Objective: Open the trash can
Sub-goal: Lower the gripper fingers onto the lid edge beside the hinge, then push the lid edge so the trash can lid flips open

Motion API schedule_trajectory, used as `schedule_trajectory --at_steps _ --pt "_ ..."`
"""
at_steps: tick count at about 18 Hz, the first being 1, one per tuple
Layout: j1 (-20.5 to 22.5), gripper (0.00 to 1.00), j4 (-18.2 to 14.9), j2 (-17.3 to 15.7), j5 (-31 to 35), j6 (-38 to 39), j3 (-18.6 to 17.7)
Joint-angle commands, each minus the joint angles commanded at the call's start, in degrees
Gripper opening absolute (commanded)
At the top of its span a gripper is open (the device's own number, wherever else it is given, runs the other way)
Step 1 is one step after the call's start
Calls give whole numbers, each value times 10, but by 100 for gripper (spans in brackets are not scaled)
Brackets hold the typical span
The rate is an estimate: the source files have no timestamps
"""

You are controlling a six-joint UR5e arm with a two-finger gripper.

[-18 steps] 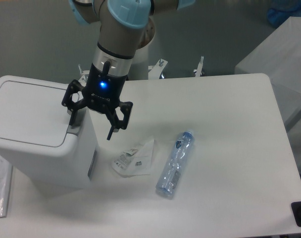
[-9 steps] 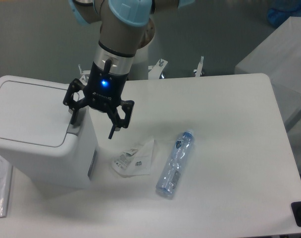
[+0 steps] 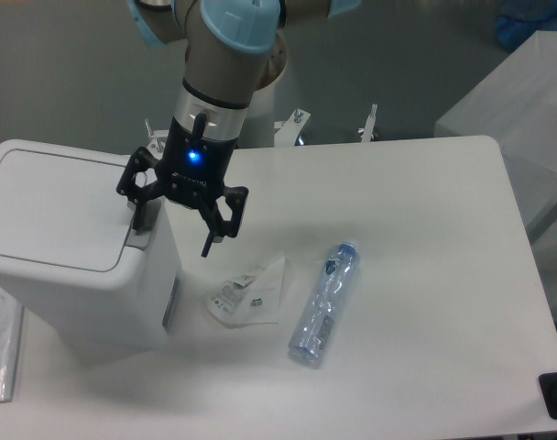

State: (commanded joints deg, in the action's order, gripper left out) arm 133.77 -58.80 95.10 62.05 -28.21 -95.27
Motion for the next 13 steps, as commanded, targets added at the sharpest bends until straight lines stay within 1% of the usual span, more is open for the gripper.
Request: schedule_trajectory --at_steps 9,13 --pt "11 100 0 4 -1 0 4" --pt "33 100 0 4 -3 1 6"
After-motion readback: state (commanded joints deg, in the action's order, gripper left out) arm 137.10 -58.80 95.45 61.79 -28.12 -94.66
